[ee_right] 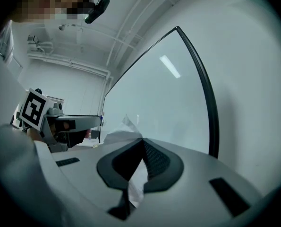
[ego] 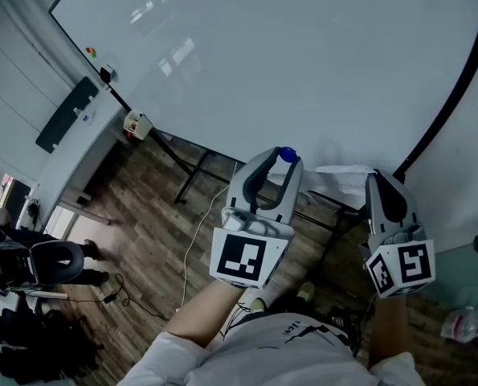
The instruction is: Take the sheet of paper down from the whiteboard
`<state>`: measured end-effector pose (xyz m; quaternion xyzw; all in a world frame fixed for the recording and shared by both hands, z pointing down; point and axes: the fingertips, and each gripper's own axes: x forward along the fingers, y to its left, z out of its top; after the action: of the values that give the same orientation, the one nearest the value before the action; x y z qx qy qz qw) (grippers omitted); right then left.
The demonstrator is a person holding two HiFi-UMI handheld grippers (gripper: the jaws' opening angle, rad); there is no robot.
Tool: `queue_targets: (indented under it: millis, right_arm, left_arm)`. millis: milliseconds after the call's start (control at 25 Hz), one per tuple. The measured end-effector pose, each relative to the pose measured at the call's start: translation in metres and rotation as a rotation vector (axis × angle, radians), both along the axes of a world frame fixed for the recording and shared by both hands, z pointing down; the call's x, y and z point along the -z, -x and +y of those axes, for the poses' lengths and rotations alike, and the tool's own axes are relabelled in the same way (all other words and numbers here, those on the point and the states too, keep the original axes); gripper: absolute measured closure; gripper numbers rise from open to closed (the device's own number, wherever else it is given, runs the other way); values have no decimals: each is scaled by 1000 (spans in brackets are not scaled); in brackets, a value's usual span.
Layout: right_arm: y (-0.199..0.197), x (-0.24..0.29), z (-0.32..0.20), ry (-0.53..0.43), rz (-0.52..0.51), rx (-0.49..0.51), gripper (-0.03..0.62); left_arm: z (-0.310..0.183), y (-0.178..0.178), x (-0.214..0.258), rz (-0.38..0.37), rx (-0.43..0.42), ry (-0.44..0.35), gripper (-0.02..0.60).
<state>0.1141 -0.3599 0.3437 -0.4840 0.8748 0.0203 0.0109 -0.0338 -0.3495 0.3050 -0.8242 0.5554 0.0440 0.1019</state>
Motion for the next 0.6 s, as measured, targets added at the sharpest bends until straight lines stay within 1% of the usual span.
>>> queue_targets:
  millis: [120, 320, 400, 520, 600]
  right_arm:
    - [12, -14, 23, 25, 10, -26, 580]
    - [41, -48, 52, 96, 0, -65, 580]
    - [47, -56, 60, 121, -6, -82, 580]
    - [49, -69, 79, 149, -20, -103, 580]
    - [51, -77, 91, 169, -29, -116, 580]
  left_arm:
    - [24, 11, -21, 2, -25, 36, 448]
    - [56, 47, -59, 11, -55, 110, 448]
    - [66, 57, -74, 14, -67, 144, 448]
    - [86, 61, -95, 13, -92, 202, 449]
    - [98, 61, -102, 17, -112, 221, 448]
